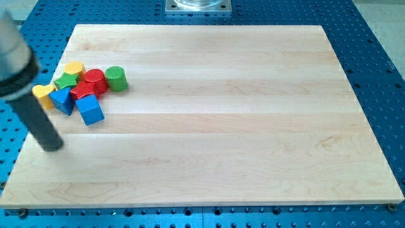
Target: Move the yellow blocks towards the top left of the board
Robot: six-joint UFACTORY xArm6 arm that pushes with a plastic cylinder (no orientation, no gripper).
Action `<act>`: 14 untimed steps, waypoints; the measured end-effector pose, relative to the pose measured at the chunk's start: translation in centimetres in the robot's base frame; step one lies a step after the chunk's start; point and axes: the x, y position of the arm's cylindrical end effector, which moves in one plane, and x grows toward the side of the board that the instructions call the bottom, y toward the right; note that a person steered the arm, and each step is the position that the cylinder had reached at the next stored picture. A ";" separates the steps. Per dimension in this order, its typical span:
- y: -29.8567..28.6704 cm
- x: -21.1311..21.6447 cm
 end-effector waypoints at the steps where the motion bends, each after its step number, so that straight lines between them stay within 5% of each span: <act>1: -3.3 -0.7; 5: 1.0 -13.9; 8: -3.3 -13.7; 11: -0.3 -22.5; 14: -1.2 -26.9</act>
